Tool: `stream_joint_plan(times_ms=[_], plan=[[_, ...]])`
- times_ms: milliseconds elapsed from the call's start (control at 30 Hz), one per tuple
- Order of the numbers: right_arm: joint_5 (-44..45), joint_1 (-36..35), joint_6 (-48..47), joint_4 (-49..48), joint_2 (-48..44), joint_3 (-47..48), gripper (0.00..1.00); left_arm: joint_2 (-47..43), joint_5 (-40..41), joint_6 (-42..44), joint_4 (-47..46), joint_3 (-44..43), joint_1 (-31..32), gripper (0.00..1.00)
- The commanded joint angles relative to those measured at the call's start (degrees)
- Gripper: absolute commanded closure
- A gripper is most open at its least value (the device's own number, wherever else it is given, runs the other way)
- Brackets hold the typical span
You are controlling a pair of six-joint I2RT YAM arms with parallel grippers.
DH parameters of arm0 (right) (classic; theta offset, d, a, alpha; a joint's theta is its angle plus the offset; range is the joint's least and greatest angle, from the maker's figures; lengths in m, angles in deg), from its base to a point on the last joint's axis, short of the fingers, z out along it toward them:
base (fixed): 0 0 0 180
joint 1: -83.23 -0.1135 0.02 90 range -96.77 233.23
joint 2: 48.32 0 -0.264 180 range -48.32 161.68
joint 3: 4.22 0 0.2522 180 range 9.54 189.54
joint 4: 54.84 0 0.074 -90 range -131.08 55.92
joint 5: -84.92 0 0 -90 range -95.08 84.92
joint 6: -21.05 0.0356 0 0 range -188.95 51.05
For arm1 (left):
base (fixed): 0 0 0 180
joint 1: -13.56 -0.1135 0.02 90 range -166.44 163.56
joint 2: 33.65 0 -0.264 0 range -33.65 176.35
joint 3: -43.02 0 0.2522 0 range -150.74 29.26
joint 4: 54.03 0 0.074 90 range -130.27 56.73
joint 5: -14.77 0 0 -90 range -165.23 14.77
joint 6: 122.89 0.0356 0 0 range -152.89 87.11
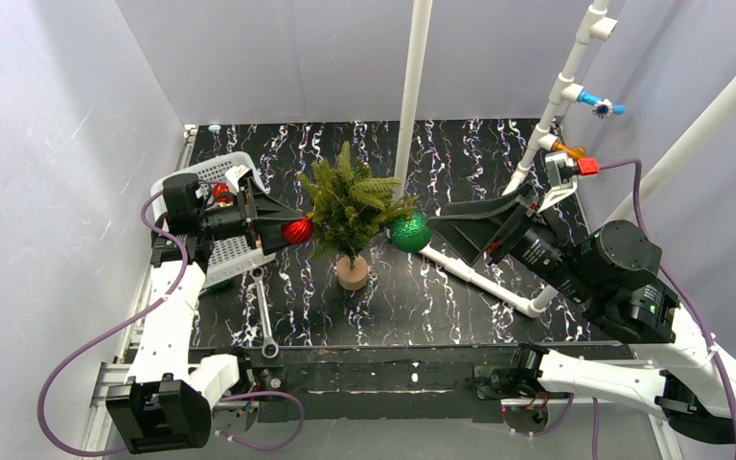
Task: Decorate the small christmas tree
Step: Hang the decoration item on the Christmas tree.
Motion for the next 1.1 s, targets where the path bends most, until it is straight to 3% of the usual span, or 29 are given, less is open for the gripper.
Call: stream_joint_plan(times_ms=[0,333,1067], plan=[[0.03,-0.12,-0.05,-1.63,-0.14,-0.23,0.10,-1.79,-5.00,0.00,-0.49,0.60,0.10,1.00],[-0.77,-0.05,0.14,-1.89,0.85,0.12,0.10,-3.12,-5.78,9.63,11.77,0.44,0.23,1.00],[-0.63,-0.05,0.08,-2.03,1.23,0.04,0.10,0.17,-3.24,8.60,8.30,-0.97,0.21,1.00]])
